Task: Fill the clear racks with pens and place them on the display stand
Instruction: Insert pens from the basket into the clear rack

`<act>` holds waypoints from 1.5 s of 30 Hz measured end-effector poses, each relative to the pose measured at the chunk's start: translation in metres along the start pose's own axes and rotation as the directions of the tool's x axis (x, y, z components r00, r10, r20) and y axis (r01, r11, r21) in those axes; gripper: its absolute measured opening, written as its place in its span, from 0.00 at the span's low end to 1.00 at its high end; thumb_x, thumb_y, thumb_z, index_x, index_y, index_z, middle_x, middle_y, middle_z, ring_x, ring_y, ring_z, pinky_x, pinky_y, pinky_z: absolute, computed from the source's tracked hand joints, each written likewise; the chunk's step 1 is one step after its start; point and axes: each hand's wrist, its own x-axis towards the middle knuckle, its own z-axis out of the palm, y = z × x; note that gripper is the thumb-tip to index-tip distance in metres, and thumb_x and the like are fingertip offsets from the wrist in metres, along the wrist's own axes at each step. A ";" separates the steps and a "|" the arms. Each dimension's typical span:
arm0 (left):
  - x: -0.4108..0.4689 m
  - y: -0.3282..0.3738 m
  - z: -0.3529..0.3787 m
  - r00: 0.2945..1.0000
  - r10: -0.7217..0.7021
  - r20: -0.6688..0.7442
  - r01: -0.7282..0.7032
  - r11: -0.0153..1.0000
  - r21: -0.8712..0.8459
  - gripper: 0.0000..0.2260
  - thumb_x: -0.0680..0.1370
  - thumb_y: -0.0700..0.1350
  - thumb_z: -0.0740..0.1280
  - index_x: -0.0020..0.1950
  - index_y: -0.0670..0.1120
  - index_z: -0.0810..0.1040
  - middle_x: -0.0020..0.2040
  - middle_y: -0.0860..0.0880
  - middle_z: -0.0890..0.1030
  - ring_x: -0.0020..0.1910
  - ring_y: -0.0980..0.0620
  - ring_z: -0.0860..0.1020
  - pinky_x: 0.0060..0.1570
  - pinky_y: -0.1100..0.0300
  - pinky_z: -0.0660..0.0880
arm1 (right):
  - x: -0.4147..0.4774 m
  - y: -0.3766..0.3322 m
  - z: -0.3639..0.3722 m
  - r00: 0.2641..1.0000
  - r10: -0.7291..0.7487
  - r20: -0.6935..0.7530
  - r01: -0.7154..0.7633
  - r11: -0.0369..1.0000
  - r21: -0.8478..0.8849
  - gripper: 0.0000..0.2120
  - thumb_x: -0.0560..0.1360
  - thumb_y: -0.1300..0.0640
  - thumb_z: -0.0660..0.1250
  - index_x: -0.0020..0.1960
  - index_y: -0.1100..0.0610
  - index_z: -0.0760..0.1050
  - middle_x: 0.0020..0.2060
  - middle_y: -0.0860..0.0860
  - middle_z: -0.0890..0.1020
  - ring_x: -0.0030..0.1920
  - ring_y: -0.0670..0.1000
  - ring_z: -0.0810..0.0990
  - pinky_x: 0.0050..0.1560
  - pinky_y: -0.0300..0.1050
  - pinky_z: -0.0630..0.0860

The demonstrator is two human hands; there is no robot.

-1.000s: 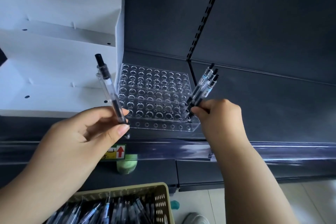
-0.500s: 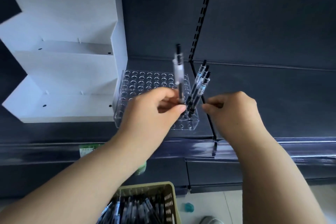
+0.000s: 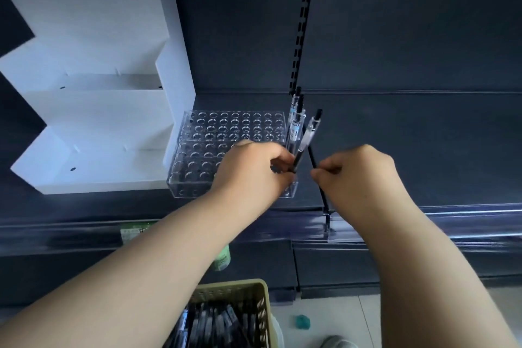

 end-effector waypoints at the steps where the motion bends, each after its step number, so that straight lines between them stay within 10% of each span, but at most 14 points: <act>1: 0.000 -0.001 0.000 1.000 -0.008 0.002 0.008 1.000 0.002 0.10 0.67 0.52 0.75 0.35 0.63 0.75 0.43 0.59 0.78 0.38 0.65 0.73 0.34 0.78 0.62 | -0.001 0.000 0.000 1.000 0.009 0.007 -0.009 1.000 0.003 0.09 0.74 0.54 0.68 0.42 0.58 0.81 0.36 0.55 0.81 0.38 0.56 0.80 0.37 0.42 0.75; 17: 0.002 -0.002 0.003 0.999 0.042 -0.004 -0.042 0.999 0.034 0.10 0.71 0.54 0.72 0.34 0.57 0.73 0.38 0.57 0.73 0.37 0.59 0.73 0.36 0.63 0.68 | -0.008 -0.001 0.001 0.999 -0.006 0.047 0.007 1.000 -0.009 0.10 0.74 0.53 0.67 0.43 0.60 0.81 0.38 0.57 0.82 0.42 0.59 0.81 0.40 0.46 0.78; 45: -0.001 -0.007 0.009 0.991 0.098 -0.087 -0.094 0.995 0.046 0.08 0.70 0.52 0.73 0.39 0.49 0.80 0.41 0.56 0.73 0.41 0.58 0.70 0.35 0.67 0.60 | 0.003 0.000 0.014 0.994 -0.016 0.110 0.023 0.998 -0.066 0.10 0.74 0.51 0.68 0.43 0.58 0.81 0.39 0.53 0.82 0.40 0.54 0.81 0.39 0.43 0.77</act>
